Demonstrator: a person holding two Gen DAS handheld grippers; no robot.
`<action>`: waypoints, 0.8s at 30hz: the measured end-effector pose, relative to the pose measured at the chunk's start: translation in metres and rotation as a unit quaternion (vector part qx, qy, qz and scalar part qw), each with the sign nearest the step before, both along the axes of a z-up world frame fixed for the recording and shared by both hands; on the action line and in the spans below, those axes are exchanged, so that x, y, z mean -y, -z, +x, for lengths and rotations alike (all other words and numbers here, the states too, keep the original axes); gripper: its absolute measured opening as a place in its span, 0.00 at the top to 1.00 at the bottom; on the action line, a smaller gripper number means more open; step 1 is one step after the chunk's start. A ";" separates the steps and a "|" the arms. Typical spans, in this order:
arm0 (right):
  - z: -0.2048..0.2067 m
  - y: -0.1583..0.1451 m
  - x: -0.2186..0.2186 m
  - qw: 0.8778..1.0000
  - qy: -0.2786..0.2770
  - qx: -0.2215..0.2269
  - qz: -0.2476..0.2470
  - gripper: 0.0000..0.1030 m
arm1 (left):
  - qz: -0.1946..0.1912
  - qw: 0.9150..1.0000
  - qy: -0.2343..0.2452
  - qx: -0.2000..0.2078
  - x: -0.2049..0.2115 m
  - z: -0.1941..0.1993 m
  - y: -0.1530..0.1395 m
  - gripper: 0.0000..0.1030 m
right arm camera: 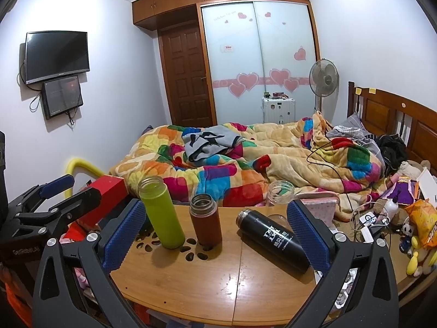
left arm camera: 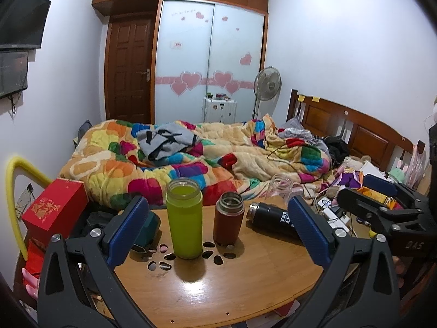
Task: Flip cup upside down
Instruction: 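Move the left gripper to the lime-green bottle and grasp its body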
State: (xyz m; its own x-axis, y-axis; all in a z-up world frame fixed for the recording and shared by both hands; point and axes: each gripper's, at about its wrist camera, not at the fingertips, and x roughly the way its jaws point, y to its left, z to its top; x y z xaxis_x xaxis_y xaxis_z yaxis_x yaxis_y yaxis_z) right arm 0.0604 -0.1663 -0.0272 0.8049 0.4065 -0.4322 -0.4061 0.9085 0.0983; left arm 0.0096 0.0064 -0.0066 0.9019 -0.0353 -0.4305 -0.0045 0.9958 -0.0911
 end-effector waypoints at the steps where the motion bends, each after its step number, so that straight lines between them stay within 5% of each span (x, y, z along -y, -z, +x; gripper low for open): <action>1: 0.002 0.002 0.000 1.000 0.000 -0.003 -0.001 0.00 | -0.004 1.000 0.002 -0.005 -0.002 0.007 0.006 0.00; 10: 0.021 0.037 0.008 0.998 -0.007 -0.056 -0.011 0.00 | -0.005 0.990 -0.060 -0.124 -0.030 0.093 0.094 0.00; 16: 0.036 0.067 0.012 0.994 -0.006 -0.103 -0.024 0.00 | -0.019 0.988 -0.080 -0.130 -0.043 0.130 0.121 0.00; 20: 0.044 0.085 0.012 0.992 -0.008 -0.125 -0.030 0.00 | -0.082 0.984 -0.078 -0.139 -0.057 0.144 0.122 0.30; 24: 0.050 0.099 0.013 0.988 -0.015 -0.150 -0.018 0.00 | -0.082 0.983 -0.087 -0.137 -0.054 0.147 0.119 0.35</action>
